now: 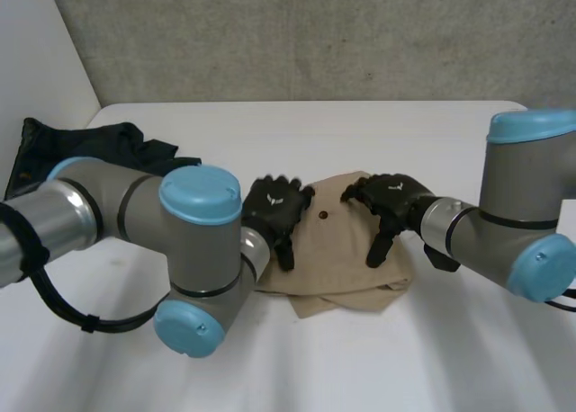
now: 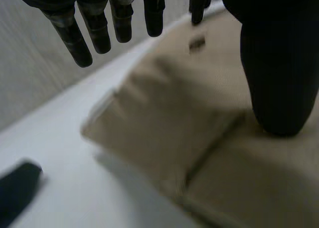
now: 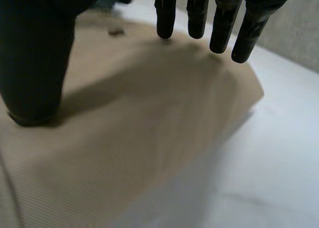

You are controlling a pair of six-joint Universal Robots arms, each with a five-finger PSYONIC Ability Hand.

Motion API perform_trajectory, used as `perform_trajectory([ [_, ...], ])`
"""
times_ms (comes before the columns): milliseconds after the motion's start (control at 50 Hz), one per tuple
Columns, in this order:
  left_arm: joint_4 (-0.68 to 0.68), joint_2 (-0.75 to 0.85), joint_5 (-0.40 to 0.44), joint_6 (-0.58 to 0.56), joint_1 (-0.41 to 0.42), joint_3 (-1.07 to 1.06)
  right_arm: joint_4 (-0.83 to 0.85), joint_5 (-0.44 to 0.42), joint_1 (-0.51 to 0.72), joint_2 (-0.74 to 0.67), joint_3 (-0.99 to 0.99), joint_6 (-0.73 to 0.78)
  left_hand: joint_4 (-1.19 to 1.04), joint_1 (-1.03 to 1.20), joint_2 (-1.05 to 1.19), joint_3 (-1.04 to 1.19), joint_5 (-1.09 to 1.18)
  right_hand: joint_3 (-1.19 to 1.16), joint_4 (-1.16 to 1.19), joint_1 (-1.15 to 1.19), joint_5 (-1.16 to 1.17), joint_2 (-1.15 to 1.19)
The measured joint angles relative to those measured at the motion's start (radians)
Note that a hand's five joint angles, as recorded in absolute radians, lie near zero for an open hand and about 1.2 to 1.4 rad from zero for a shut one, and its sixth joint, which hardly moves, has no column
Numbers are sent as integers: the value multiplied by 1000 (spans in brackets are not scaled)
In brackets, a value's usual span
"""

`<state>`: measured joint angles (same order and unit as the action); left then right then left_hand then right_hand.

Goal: Fold the laundry.

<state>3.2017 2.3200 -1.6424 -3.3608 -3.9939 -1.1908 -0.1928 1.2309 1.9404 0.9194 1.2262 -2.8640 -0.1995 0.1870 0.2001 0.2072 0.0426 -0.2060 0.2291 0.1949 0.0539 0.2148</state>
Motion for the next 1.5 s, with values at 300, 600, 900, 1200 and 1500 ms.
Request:
perform_trajectory([
  [300,-74,3,14,-9,-27,-4,25,166,0,-31,26,209,0,-5,0,0,0,0,0,-48,-5,0],
  [600,-105,-345,124,-2,-49,-28,290,195,5,321,257,156,0,-5,0,0,0,1,0,-48,-5,0],
  [900,-299,-495,232,26,-80,-88,310,204,-12,470,531,-111,0,-5,0,0,0,0,0,-48,-5,0],
  [1200,-295,-499,307,102,-80,-121,319,71,-100,341,637,-296,0,-5,0,0,0,0,0,-48,-5,0],
  [1500,-293,-497,319,104,-85,-127,428,78,-85,162,540,-337,0,-5,0,0,0,-137,110,97,102,123],
])
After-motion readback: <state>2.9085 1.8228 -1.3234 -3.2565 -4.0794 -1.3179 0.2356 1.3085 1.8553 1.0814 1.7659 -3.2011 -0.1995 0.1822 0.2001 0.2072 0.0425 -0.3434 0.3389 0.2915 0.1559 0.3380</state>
